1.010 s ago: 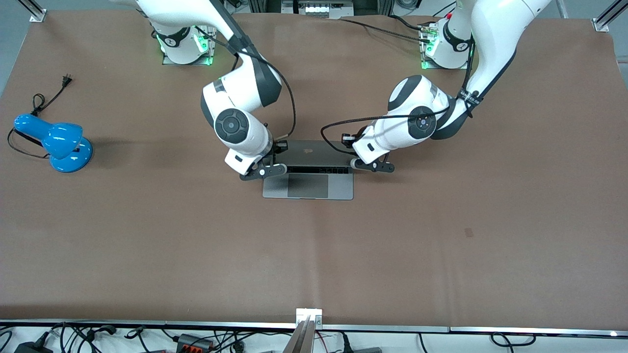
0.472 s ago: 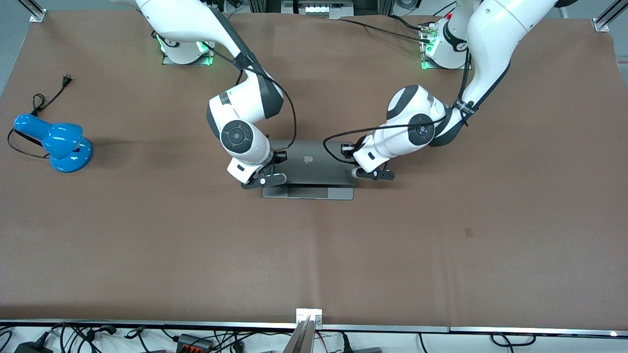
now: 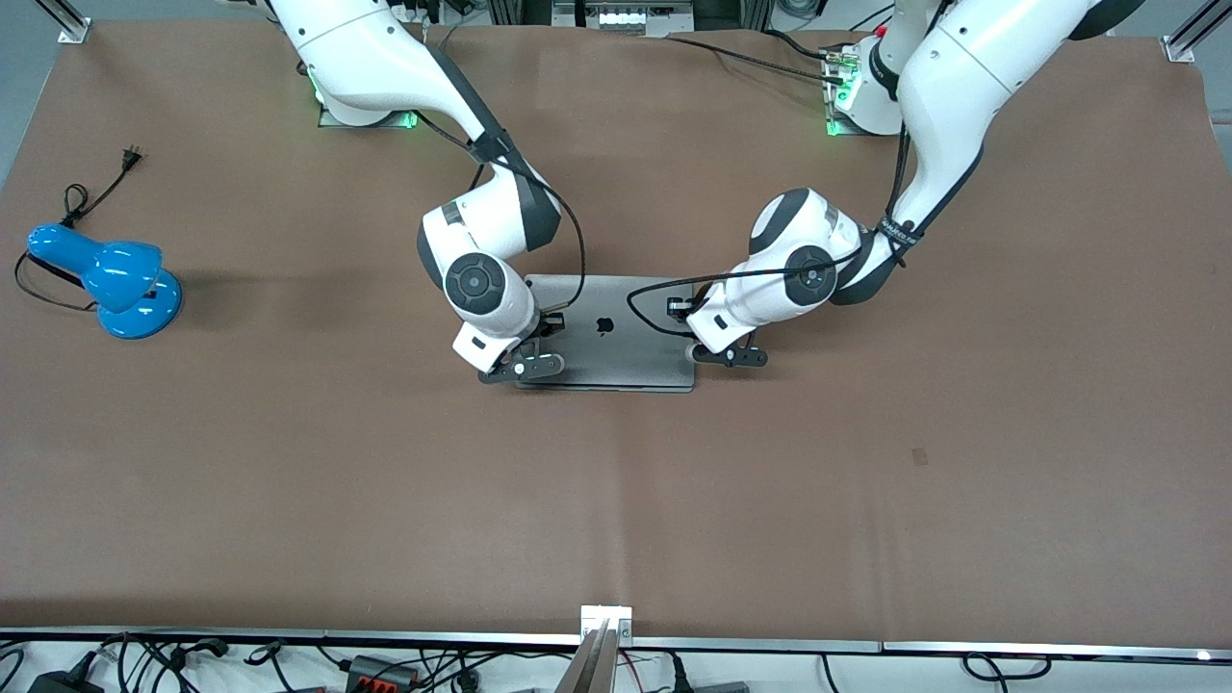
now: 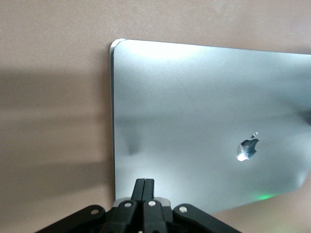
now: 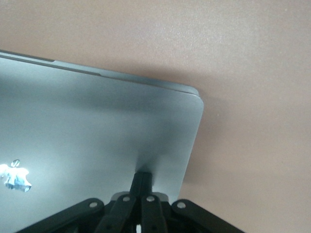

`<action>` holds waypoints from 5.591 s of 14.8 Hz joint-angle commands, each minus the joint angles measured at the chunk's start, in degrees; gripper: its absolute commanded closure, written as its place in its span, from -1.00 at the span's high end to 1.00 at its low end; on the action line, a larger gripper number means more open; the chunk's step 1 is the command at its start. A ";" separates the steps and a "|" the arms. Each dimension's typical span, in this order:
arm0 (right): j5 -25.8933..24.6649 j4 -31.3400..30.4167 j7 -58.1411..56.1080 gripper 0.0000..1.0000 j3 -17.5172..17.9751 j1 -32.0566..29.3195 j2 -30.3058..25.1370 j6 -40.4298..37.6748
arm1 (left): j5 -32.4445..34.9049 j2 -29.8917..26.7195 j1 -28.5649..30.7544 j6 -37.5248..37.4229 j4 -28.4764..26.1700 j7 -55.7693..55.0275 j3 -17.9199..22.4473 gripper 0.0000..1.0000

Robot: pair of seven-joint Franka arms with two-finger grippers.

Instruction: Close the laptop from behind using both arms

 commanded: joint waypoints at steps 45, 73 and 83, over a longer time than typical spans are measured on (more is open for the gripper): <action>-6.20 11.12 -4.25 1.00 -20.94 0.42 -20.89 -30.52 | 2.51 -29.41 22.78 -62.93 27.09 5.44 2.64 -0.25; -12.00 -2.05 -18.68 1.00 0.85 -38.26 -38.37 -24.72 | 2.07 -42.23 11.36 -53.52 9.68 12.13 18.64 1.00; -11.47 -1.98 -18.67 1.00 0.94 -38.34 -38.47 -28.42 | 1.98 -40.74 11.53 -53.79 13.20 12.12 18.11 1.00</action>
